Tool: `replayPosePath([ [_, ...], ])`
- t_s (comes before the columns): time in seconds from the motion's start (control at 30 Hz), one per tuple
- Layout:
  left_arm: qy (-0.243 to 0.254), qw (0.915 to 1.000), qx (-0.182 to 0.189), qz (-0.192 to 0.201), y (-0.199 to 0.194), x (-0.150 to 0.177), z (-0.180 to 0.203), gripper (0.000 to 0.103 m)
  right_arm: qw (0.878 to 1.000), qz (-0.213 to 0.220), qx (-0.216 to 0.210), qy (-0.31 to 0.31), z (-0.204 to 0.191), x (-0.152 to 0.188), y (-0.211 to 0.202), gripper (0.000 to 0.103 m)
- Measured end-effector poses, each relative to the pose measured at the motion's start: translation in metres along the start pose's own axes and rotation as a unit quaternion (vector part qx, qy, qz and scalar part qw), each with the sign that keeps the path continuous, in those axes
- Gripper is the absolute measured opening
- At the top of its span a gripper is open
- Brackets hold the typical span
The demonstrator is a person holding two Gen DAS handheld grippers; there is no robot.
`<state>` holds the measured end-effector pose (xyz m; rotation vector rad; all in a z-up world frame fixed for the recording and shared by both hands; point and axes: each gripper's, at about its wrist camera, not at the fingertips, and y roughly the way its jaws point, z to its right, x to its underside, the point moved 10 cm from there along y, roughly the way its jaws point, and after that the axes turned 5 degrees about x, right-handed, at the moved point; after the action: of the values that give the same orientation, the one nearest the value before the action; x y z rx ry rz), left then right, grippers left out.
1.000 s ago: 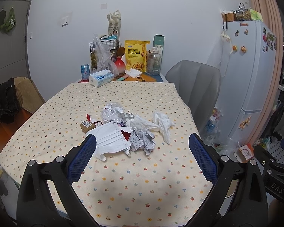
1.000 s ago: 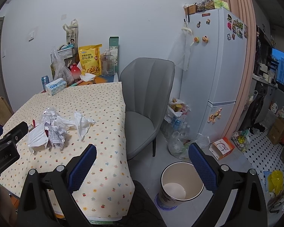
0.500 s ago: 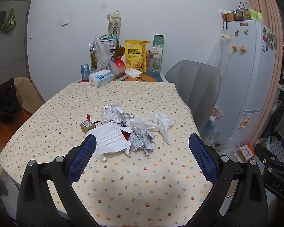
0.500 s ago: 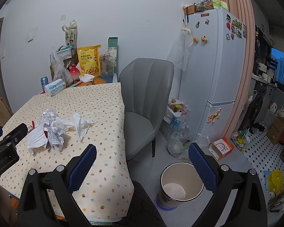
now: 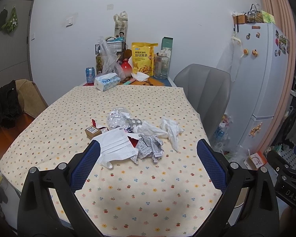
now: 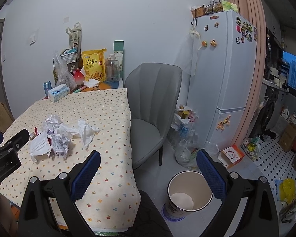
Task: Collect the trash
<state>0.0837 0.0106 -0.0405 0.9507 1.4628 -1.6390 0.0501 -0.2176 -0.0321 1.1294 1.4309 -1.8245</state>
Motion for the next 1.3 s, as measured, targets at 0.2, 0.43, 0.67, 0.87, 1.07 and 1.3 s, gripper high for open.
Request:
replayPosePath([
  [0.2,-0.004,1.0000,-0.002,0.002,-0.001,-0.001,-0.008,0.097,1.000,0.002,-0.005,-0.005,-0.007,0.000,0.000,0.095],
  [0.43,-0.008,0.9999,-0.010,0.000,0.001,-0.001,-0.018,0.097,1.000,0.002,-0.020,-0.017,-0.024,0.003,0.001,0.095],
  [0.67,-0.013,0.9995,-0.029,-0.005,0.008,-0.002,-0.036,0.097,0.999,0.006,-0.044,-0.029,-0.050,-0.002,0.002,0.095],
  [0.87,-0.029,0.9979,-0.058,-0.010,0.014,-0.003,-0.068,0.097,0.997,0.001,-0.062,-0.040,-0.076,-0.004,0.010,0.095],
  [1.07,-0.052,0.9954,-0.078,-0.020,0.022,0.002,-0.104,0.097,0.995,-0.012,-0.085,-0.057,-0.107,0.001,0.024,0.094],
  [1.3,-0.059,0.9940,-0.077,-0.050,0.050,0.011,-0.122,0.090,0.991,-0.043,-0.109,-0.060,-0.133,0.008,0.050,0.086],
])
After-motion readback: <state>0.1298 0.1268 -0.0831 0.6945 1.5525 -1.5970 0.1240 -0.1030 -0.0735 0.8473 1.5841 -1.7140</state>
